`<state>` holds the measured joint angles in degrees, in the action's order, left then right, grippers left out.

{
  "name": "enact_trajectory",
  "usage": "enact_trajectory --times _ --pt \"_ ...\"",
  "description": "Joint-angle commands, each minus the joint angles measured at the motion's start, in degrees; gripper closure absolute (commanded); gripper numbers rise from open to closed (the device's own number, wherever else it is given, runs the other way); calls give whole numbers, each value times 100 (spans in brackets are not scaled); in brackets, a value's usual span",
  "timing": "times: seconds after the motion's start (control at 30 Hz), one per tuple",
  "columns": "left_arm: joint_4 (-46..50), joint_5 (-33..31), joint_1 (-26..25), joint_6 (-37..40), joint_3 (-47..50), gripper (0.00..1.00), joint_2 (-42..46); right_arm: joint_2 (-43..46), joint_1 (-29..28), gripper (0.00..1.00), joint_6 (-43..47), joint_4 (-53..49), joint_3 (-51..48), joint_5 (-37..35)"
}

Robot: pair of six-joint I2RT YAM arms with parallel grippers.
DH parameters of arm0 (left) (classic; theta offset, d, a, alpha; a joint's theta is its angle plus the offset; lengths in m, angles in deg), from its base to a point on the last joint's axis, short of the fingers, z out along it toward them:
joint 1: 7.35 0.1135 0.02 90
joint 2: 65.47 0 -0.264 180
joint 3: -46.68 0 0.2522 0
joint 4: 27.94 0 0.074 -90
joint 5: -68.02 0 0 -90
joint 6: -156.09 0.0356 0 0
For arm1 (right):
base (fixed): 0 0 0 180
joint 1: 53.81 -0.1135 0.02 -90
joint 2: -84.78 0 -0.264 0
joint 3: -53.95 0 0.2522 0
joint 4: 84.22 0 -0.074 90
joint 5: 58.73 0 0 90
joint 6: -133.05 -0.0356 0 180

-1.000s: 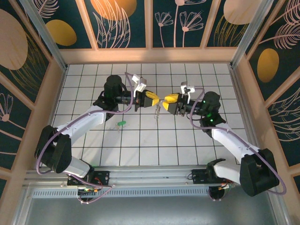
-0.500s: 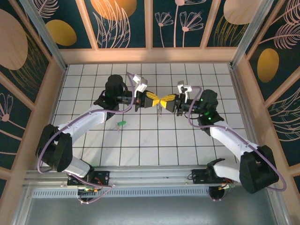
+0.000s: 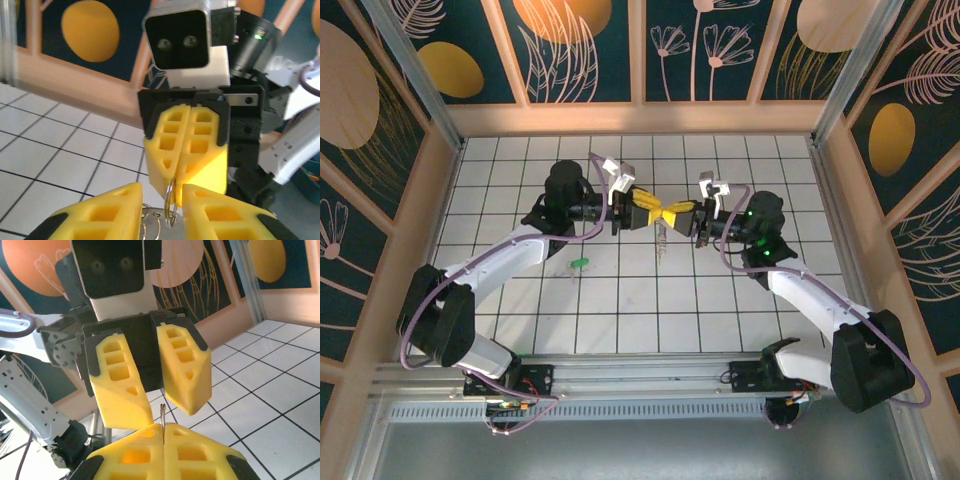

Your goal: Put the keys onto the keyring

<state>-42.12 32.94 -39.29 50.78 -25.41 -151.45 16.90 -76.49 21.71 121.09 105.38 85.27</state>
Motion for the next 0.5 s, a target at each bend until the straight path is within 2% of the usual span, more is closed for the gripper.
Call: enact_trajectory --times 0.0,0.2,0.47 --pt "-1039 -865 -22 -678 370 66 327 163 81 100 -165 556 -101 -213" --pt "-2404 -1947 -14 -1866 1148 61 570 288 105 100 -398 923 -215 -323" --pt "-3575 -1475 -14 -2678 1528 60 385 232 21 100 -772 1495 -289 -353"
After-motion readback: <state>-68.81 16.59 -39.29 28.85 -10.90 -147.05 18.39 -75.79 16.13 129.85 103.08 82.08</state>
